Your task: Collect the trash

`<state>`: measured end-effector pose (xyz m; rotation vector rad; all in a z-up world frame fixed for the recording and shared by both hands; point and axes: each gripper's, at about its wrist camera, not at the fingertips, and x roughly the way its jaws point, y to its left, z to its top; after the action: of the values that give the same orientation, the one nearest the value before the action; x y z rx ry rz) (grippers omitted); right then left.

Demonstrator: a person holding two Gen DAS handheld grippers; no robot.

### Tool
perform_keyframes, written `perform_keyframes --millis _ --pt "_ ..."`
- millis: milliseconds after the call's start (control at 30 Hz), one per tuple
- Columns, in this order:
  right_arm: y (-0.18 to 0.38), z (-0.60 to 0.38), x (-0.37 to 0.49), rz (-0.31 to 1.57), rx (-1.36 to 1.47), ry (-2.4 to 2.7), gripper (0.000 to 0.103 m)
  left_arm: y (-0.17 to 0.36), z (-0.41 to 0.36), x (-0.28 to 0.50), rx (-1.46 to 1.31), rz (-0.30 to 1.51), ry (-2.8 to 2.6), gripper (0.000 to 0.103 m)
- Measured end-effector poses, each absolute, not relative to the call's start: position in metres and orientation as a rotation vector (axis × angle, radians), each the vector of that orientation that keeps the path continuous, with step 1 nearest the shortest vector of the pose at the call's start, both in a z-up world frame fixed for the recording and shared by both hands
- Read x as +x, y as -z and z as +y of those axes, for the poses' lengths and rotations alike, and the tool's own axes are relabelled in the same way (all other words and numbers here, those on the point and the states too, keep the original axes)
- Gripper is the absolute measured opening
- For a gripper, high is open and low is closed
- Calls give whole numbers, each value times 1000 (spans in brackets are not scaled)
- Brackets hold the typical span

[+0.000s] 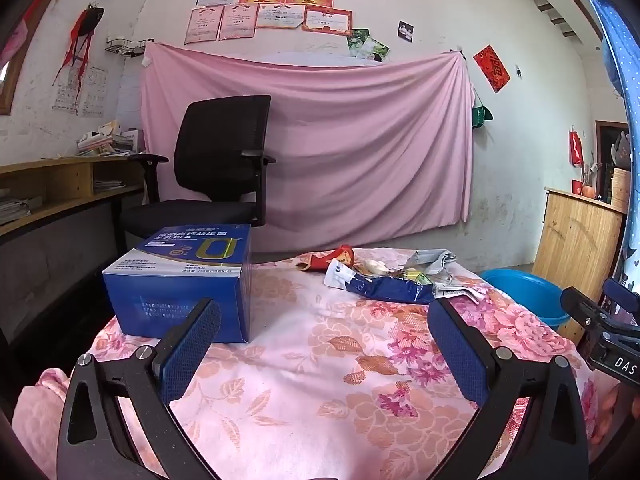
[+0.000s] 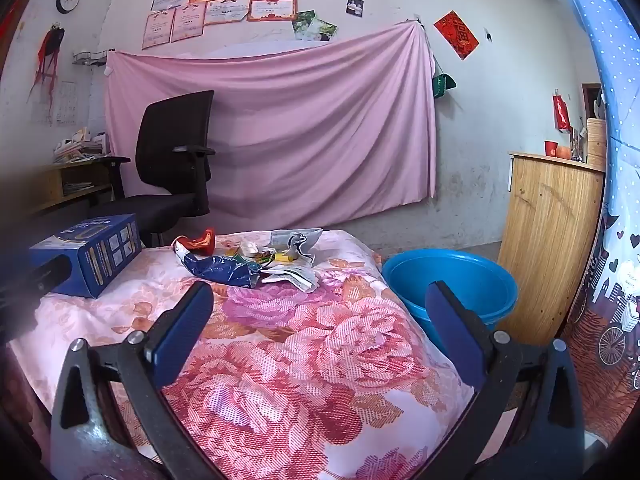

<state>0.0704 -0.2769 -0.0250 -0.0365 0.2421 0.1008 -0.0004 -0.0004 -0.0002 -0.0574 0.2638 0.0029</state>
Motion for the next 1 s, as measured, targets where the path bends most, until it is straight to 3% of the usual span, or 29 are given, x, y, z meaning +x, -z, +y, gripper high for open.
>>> perform_keyframes --millis 1000 --pt "25 -278 71 253 -25 -101 103 1 2 0 -55 273 4 101"
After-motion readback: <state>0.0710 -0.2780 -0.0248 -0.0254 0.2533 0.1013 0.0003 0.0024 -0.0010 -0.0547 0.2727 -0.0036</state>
